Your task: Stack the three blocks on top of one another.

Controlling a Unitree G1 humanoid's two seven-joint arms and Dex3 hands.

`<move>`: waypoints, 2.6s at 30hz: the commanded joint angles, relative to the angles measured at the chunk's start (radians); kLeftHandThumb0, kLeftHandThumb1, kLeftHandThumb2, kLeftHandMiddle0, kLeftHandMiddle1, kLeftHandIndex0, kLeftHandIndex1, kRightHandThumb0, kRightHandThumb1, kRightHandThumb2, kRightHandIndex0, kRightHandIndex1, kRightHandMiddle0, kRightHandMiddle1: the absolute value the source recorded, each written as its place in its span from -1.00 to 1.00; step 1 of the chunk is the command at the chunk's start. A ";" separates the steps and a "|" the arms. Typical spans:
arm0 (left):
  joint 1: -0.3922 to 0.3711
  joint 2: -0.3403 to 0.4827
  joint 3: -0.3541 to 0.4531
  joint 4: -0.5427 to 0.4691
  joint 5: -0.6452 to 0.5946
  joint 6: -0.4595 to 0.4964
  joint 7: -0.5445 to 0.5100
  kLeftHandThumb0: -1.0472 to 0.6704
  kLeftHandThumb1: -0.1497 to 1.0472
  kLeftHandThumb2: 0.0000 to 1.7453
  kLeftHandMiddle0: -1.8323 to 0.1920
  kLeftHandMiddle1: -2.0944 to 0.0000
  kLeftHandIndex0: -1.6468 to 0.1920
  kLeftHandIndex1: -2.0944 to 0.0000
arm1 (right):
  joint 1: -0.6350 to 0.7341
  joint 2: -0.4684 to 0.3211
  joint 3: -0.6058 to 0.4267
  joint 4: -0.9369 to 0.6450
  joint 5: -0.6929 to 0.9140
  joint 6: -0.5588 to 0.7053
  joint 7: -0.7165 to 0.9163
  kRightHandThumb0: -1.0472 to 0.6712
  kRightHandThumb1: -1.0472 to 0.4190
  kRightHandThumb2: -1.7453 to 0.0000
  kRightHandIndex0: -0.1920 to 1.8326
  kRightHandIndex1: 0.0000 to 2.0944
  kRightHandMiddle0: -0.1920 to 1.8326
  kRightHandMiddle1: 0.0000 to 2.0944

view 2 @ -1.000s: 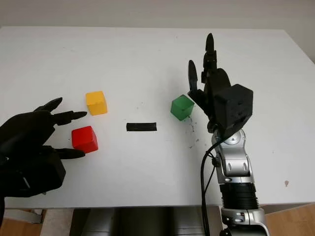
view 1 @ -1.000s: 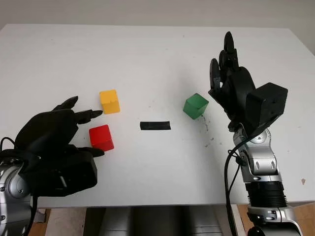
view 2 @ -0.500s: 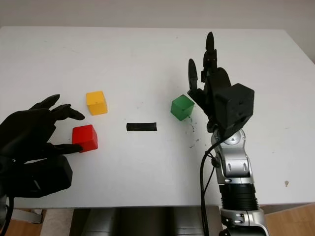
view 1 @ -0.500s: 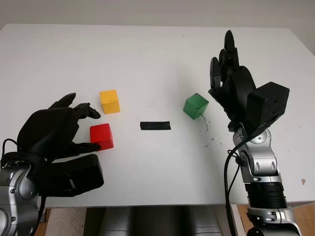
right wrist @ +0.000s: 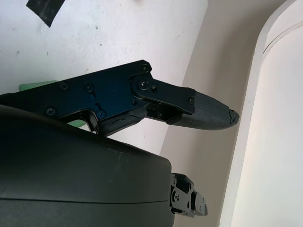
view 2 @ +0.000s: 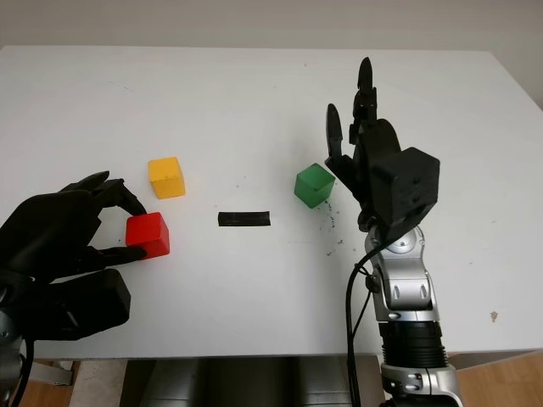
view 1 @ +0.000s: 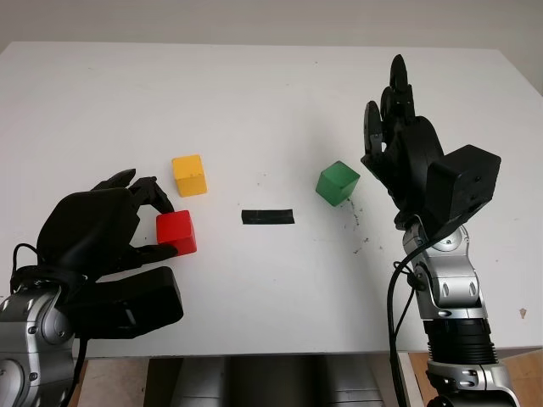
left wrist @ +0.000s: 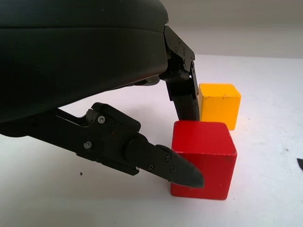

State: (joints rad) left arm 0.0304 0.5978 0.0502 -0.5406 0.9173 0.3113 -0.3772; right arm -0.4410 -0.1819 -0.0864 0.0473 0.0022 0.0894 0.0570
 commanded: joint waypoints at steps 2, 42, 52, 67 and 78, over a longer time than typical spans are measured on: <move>-0.003 -0.013 -0.014 0.013 0.012 -0.003 0.003 -0.53 0.81 -0.94 0.57 0.95 0.49 -0.03 | 0.008 0.003 0.000 -0.016 -0.001 -0.001 -0.005 -0.57 -1.00 0.21 -1.00 -1.00 -1.00 -1.00; -0.164 0.007 0.034 0.094 -0.327 -0.197 0.074 -0.25 1.00 -0.92 0.64 0.97 0.63 -0.51 | 0.018 0.022 0.024 -0.043 -0.026 0.067 -0.026 -0.61 -1.00 0.22 -1.00 -1.00 -1.00 -1.00; -0.360 -0.020 -0.136 0.169 -0.189 -0.134 0.006 -0.21 0.93 -0.94 0.65 0.95 0.44 -0.37 | 0.000 0.032 0.030 -0.045 -0.044 0.100 -0.054 -0.63 -1.00 0.25 -0.99 -0.99 -1.00 -0.99; -0.521 -0.104 -0.306 0.374 -0.043 -0.136 0.040 -0.19 0.84 -0.94 0.68 0.95 0.36 -0.47 | -0.004 0.032 0.028 -0.034 -0.053 0.068 -0.067 -0.63 -1.00 0.25 -1.00 -0.98 -1.00 -1.00; -0.527 -0.144 -0.337 0.392 -0.048 -0.108 -0.006 -0.18 0.88 -0.93 0.74 0.96 0.46 -0.54 | 0.006 0.039 0.036 -0.047 -0.068 0.088 -0.086 -0.67 -1.00 0.25 -1.00 -0.97 -1.00 -0.99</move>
State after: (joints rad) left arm -0.4743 0.4618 -0.2788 -0.1388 0.8702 0.2026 -0.3776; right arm -0.4369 -0.1490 -0.0522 0.0185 -0.0634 0.1731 -0.0235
